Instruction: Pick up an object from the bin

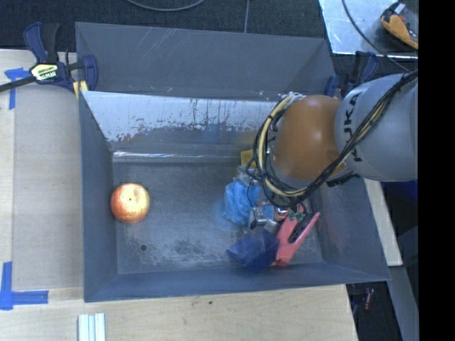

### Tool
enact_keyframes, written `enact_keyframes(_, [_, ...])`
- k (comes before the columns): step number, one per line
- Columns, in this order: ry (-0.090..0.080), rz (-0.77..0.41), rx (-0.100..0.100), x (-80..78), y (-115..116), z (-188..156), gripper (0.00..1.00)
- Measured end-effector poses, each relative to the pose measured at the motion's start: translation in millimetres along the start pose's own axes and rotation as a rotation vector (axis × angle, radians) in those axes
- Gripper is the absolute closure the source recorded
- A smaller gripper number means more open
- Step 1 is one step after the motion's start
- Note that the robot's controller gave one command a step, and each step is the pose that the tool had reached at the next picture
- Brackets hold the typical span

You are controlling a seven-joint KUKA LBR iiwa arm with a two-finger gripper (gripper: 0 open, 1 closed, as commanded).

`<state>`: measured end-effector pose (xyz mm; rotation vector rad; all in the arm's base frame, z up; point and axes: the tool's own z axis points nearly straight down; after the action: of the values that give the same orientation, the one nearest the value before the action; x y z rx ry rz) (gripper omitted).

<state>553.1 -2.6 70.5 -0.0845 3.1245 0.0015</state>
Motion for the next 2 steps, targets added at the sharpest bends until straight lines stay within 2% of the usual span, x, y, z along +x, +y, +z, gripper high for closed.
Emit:
enact_keyframes(1, [-0.005,-0.645,-0.009,6.9,-19.3,0.1,1.00])
enact_keyframes(2, [-0.005,-0.643,-0.009,6.9,-18.8,-0.3,1.00])
